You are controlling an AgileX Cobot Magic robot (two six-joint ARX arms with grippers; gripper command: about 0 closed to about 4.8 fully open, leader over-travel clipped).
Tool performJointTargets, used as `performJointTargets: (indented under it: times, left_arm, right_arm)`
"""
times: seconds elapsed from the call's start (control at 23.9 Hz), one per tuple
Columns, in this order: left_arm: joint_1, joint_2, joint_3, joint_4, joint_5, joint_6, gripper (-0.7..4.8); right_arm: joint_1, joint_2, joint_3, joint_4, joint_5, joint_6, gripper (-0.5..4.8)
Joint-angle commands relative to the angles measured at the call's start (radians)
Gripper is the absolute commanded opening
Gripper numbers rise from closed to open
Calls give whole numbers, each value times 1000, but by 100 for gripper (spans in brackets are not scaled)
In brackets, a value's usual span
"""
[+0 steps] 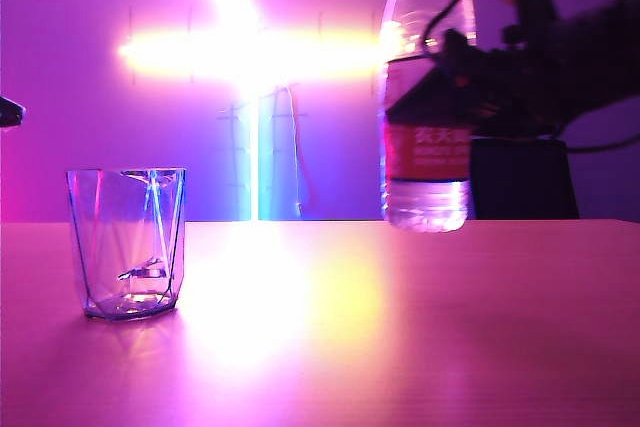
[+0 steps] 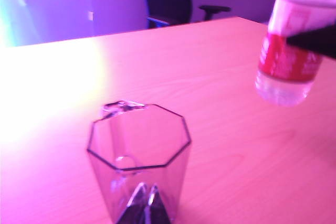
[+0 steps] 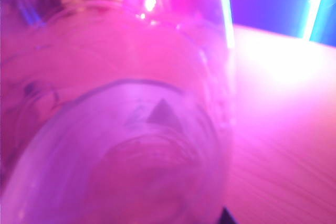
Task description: Pick up the mineral water bottle on the table and pour water into the mug until it's half full.
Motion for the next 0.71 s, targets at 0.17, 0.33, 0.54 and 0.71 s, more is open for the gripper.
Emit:
performJointTargets:
  times: [0.17, 0.33, 0.54, 0.71]
  left_arm:
    - [8, -28, 4, 7, 4, -2, -2]
    - [8, -27, 4, 6, 4, -3, -2]
    - [8, -27, 4, 7, 4, -3, -2]
    - [8, -27, 4, 7, 4, -3, -2]
  right_arm:
    - [122, 8, 210, -315, 102, -298, 259]
    - [162, 45, 275, -368, 135, -381, 260]
    - [244, 153, 383, -410, 299, -576, 260]
    - [284, 206, 436, -414, 360, -659, 260]
